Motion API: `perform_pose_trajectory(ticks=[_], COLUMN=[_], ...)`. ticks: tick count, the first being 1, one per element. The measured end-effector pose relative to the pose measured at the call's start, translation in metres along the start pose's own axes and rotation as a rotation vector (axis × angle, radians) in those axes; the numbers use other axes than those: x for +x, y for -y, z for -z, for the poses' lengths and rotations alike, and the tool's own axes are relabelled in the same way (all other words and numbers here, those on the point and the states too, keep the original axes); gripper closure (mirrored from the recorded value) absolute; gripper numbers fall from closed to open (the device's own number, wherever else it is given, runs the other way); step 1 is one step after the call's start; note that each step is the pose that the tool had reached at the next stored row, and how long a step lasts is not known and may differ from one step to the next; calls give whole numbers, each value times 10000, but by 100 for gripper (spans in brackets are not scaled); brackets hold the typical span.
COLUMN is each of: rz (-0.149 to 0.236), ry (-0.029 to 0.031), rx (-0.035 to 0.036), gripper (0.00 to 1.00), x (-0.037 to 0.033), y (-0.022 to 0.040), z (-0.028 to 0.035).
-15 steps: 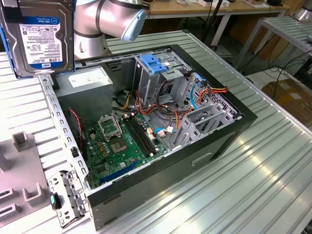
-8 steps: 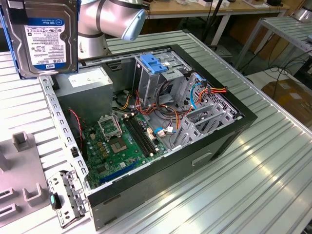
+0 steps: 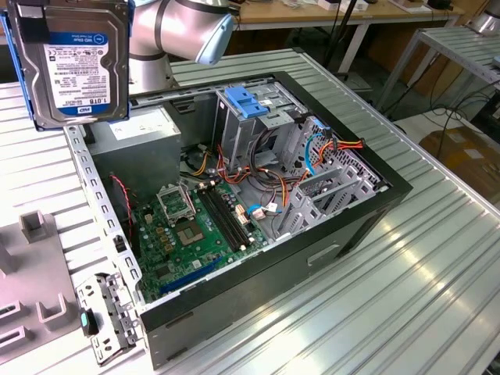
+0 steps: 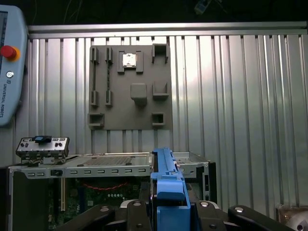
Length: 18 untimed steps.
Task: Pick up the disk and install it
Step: 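Pick up the disk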
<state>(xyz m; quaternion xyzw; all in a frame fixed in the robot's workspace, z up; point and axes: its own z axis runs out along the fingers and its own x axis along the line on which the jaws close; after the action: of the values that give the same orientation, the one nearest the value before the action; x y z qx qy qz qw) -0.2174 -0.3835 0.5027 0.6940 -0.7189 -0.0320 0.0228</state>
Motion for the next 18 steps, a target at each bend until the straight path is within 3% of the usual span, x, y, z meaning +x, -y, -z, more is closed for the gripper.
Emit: perform_pose_trajectory(ticks=[10, 11, 12, 15, 16, 17, 18], rz=[1, 8, 9, 18, 19, 21, 23], ry=[0, -4, -7, -42, -59, -82, -101], rx=[-1, 51, 242, 1152, 1403, 1634, 1740], gripper=[63, 63, 63, 63, 63, 63, 63], x=[1, 1, 1, 1, 1, 1, 0], y=[2, 2, 2, 2, 2, 1, 10], z=[0, 2, 0, 0, 0, 0, -2])
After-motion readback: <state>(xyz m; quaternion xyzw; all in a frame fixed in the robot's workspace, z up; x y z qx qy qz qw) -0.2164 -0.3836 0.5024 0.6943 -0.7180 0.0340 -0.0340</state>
